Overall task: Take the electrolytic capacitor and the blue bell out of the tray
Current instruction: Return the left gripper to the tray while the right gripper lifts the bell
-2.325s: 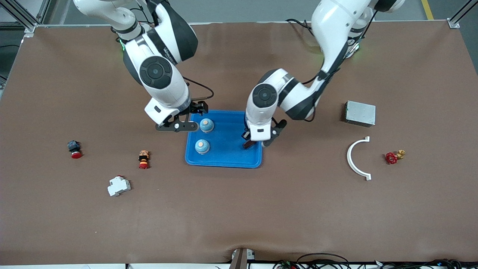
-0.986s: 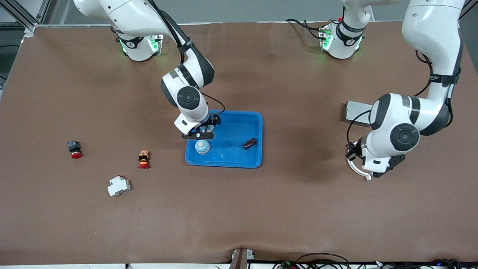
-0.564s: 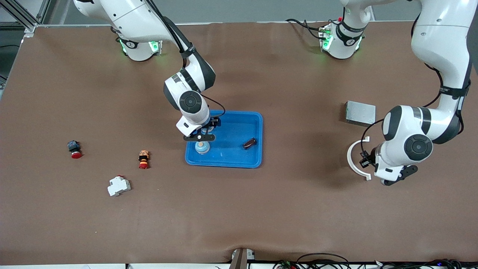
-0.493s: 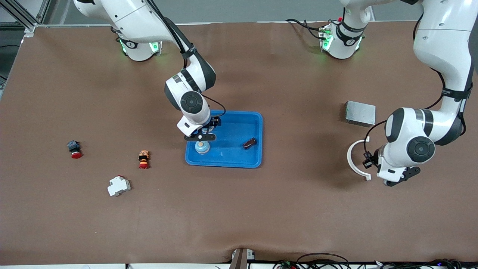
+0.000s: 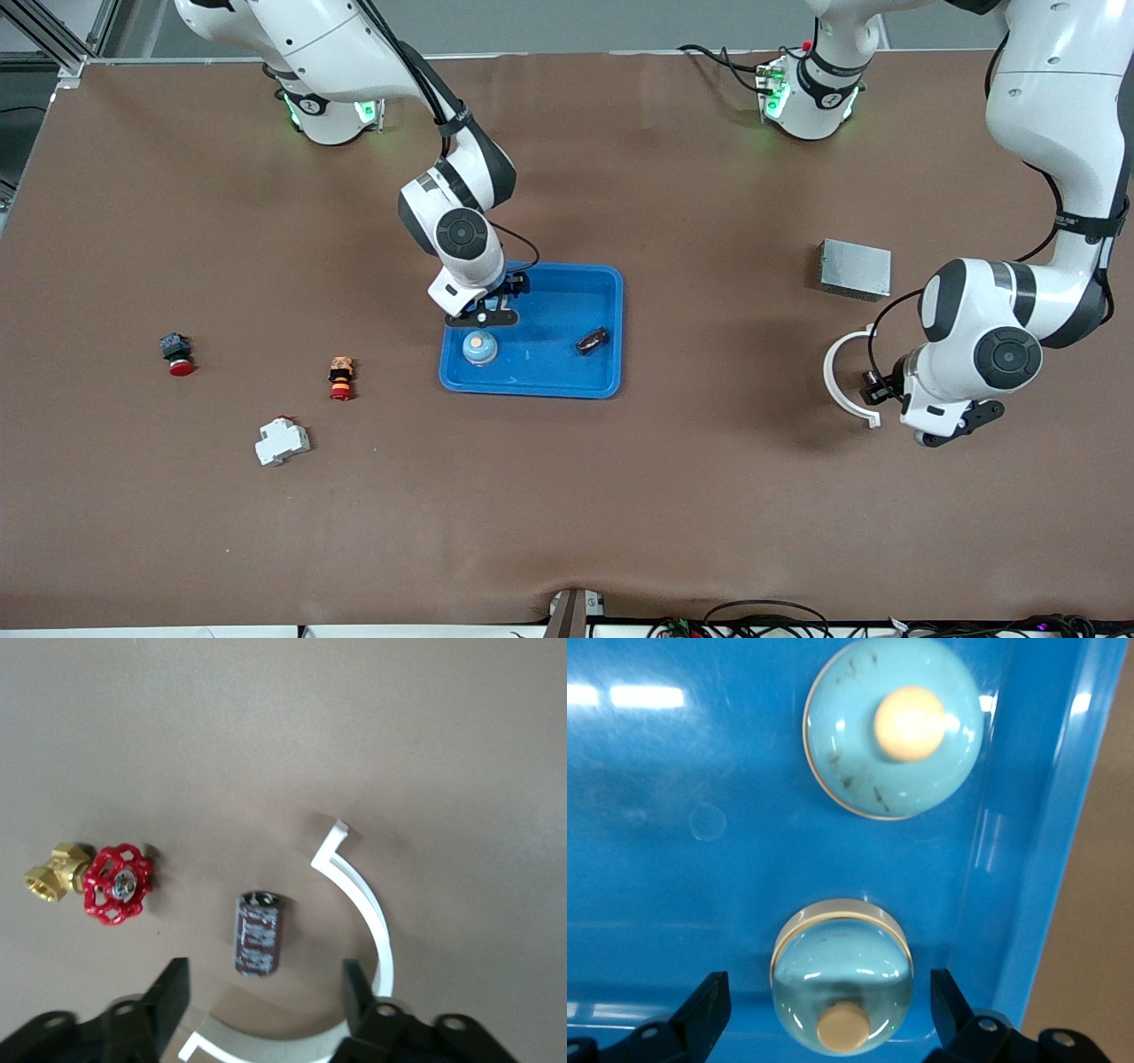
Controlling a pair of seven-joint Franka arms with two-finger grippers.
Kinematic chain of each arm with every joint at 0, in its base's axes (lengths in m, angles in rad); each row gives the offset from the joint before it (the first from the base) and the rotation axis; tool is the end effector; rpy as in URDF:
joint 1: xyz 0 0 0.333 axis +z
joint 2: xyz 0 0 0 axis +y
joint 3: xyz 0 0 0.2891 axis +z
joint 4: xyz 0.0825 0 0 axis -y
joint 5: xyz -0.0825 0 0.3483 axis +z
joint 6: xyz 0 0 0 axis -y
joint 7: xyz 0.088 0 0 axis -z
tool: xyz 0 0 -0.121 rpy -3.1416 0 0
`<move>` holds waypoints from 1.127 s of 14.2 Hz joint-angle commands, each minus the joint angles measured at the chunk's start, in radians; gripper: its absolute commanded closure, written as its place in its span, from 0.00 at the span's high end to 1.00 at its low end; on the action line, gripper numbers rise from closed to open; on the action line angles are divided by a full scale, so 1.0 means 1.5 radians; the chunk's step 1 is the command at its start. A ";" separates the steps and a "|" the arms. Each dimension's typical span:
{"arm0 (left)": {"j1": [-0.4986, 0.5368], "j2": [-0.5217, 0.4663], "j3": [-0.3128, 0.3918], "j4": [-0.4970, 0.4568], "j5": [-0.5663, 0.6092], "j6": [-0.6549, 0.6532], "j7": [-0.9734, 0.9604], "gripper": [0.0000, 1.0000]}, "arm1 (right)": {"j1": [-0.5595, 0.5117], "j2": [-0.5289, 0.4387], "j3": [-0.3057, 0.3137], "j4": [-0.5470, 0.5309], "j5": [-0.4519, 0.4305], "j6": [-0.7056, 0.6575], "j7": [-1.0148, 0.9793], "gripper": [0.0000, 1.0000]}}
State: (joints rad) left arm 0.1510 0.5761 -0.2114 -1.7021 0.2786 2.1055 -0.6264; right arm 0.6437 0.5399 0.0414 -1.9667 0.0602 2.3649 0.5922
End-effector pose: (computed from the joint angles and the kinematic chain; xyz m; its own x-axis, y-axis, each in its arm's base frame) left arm 0.6133 -0.0110 0.2393 0.9045 0.4206 -0.0710 0.4039 -0.8980 -0.1742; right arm 0.4347 0.3570 0.1752 0.9879 0.0397 -0.1500 0.0450 -0.9985 0.0323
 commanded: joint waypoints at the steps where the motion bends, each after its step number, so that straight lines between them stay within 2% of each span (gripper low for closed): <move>1: -0.004 -0.037 -0.030 -0.003 -0.036 -0.040 -0.005 1.00 | 0.009 0.003 -0.006 -0.006 0.006 0.011 0.009 1.00; 3: -0.005 -0.044 -0.067 -0.004 -0.062 -0.064 -0.030 1.00 | 0.010 0.005 -0.006 -0.006 0.006 0.016 0.009 1.00; 6: -0.027 -0.032 -0.140 0.000 -0.066 -0.060 -0.171 1.00 | 0.010 0.009 -0.006 -0.006 0.006 0.022 0.009 1.00; 9: -0.118 0.013 -0.152 0.049 -0.068 -0.045 -0.345 1.00 | 0.010 0.009 -0.006 -0.006 0.006 0.025 0.009 1.00; 11: -0.167 0.039 -0.152 0.073 -0.077 -0.010 -0.483 1.00 | 0.010 0.009 -0.006 -0.005 0.006 0.024 0.009 0.64; 13: -0.198 0.057 -0.151 0.075 -0.105 0.050 -0.618 1.00 | 0.010 0.008 -0.006 -0.004 0.006 0.016 0.008 0.36; 14: -0.207 0.065 -0.151 0.075 -0.109 0.083 -0.675 1.00 | 0.009 0.007 -0.006 -0.002 0.006 0.013 0.009 0.24; 16: -0.224 0.080 -0.151 0.075 -0.108 0.135 -0.775 1.00 | 0.009 0.002 -0.006 0.000 0.006 0.003 0.007 0.21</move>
State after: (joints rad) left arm -0.1712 0.6666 -0.4417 -1.6169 0.1375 2.2586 -1.6755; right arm 0.6463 0.5519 0.0421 -1.9693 0.0622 2.3888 0.5932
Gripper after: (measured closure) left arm 0.000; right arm 0.344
